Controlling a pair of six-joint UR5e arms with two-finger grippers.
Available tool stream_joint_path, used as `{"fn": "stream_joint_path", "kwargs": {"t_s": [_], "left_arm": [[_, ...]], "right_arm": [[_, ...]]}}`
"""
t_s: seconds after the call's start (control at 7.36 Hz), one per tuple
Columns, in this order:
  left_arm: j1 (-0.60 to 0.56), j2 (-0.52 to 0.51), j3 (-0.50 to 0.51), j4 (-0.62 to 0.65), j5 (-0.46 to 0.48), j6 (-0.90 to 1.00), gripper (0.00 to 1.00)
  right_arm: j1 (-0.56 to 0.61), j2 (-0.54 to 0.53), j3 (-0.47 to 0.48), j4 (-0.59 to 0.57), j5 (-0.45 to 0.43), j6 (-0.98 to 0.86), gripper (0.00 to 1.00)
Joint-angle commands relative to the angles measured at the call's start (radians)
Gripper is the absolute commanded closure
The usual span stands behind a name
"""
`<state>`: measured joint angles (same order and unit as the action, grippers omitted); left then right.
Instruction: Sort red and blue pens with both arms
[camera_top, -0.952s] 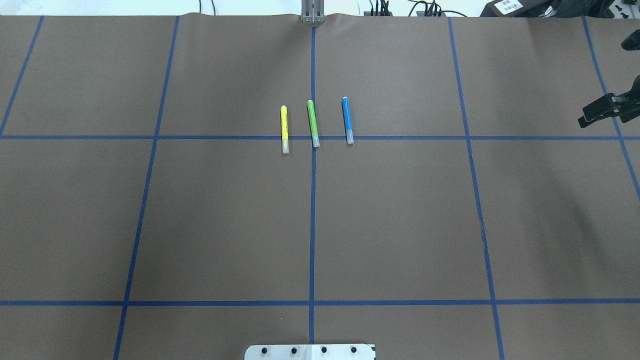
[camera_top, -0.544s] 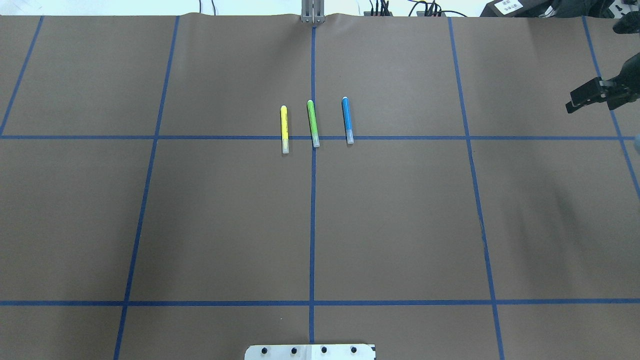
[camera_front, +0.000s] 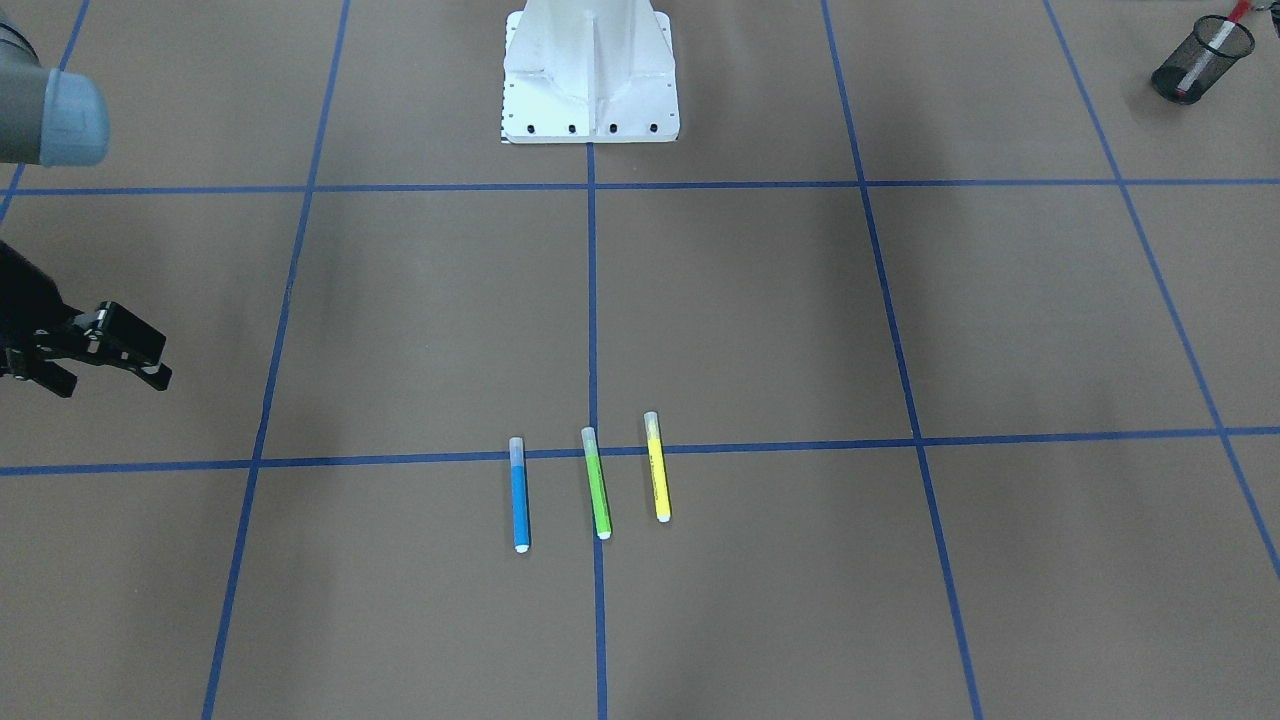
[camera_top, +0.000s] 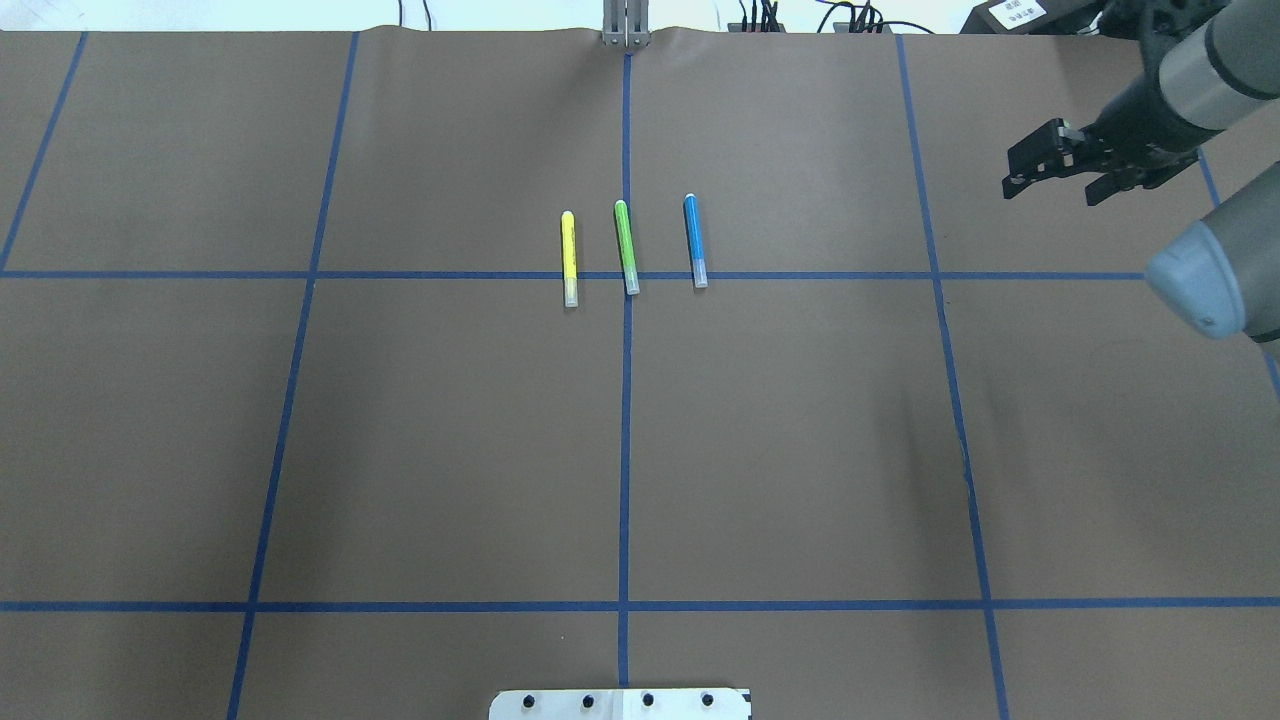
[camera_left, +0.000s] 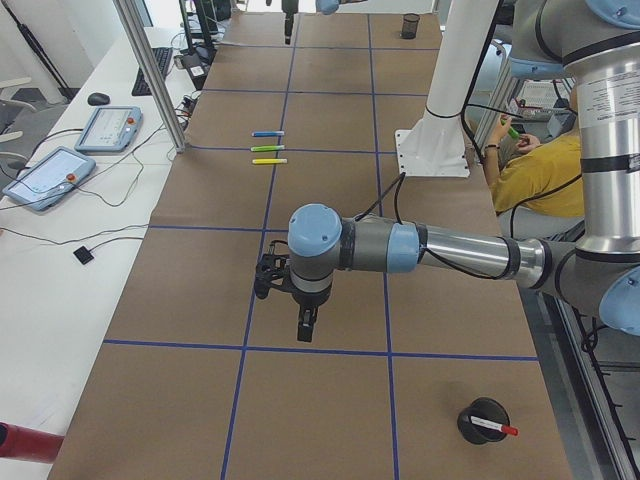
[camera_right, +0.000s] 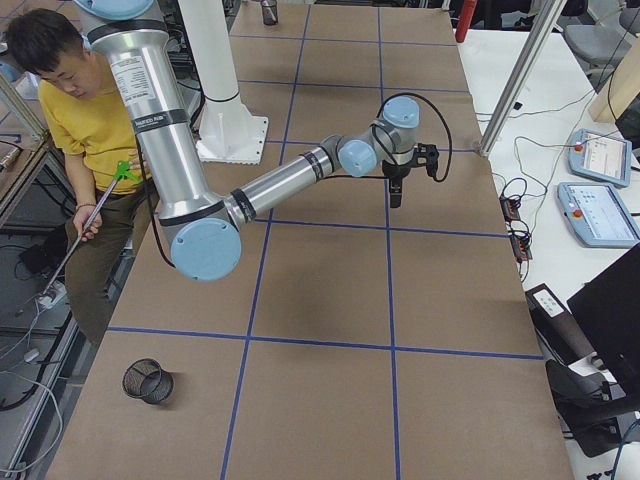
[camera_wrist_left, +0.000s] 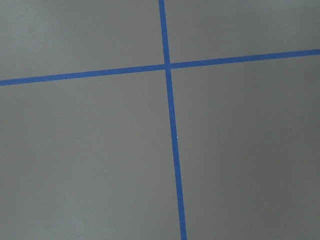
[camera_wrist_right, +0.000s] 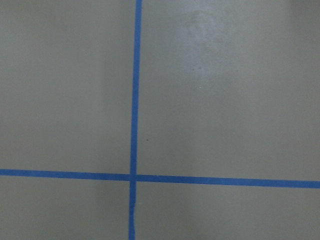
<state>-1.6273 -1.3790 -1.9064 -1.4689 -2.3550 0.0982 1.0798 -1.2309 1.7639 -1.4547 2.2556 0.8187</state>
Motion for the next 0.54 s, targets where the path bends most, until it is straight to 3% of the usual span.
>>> {"fn": "stream_joint_path", "kwargs": {"t_s": [0.0, 0.14, 0.41], "left_arm": [[-0.002, 0.006, 0.003, -0.001, -0.001, 0.0, 0.0], [0.0, 0.009, 0.001, -0.001, -0.001, 0.0, 0.0], [-0.002, 0.009, 0.003, -0.001, -0.001, 0.0, 0.0]], "right_arm": [[-0.122, 0.112, -0.011, -0.059, -0.043, 0.143, 0.0], [-0.144, 0.195, -0.023, -0.182, -0.047, 0.143, 0.0], [-0.19, 0.321, -0.116, -0.245, -0.077, 0.187, 0.0]]}}
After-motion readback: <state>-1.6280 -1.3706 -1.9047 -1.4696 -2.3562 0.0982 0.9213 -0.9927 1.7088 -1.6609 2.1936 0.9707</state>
